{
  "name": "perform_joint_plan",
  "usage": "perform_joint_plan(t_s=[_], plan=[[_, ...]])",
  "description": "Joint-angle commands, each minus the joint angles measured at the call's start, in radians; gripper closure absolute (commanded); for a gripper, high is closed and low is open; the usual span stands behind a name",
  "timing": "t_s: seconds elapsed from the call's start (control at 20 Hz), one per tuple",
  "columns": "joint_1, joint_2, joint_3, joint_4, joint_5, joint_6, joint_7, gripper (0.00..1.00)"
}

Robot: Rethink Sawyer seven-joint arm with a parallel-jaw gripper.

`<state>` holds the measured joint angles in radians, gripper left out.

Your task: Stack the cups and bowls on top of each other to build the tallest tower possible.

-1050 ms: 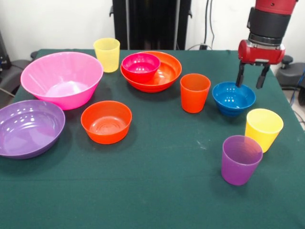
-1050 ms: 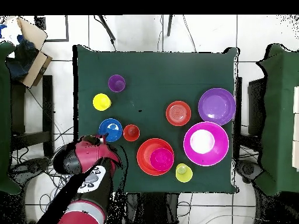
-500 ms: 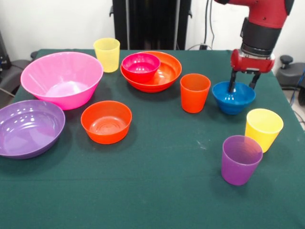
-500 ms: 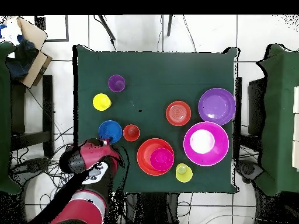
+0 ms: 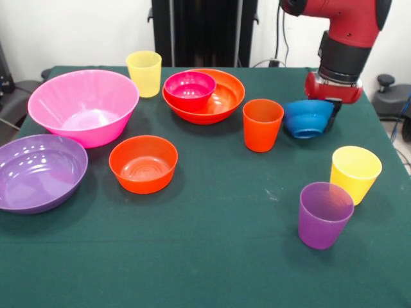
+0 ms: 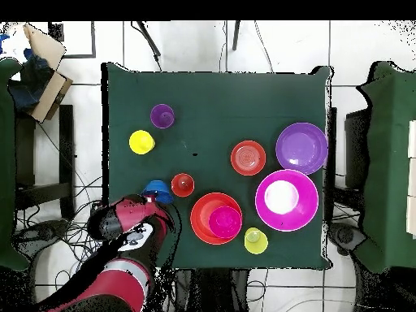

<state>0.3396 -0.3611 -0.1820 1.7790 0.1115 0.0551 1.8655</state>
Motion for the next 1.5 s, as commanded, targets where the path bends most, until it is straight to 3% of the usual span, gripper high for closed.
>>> perform_joint_plan(t_s=[0.05, 0.2, 0.6, 1.1, 1.5], plan=[[-0.005, 0.047, 0.076, -0.066, 0.033, -0.042, 0.172, 1.00], [0.004, 0.047, 0.061, -0.084, 0.023, -0.029, 0.153, 1.00], [-0.022, -0.007, 0.100, -0.014, 0.018, -0.013, 0.169, 1.00], [-0.078, -0.329, 0.086, 0.129, -0.034, 0.257, 0.063, 1.00], [-0.117, -0.463, 0.051, 0.128, -0.074, 0.430, -0.020, 1.00]])
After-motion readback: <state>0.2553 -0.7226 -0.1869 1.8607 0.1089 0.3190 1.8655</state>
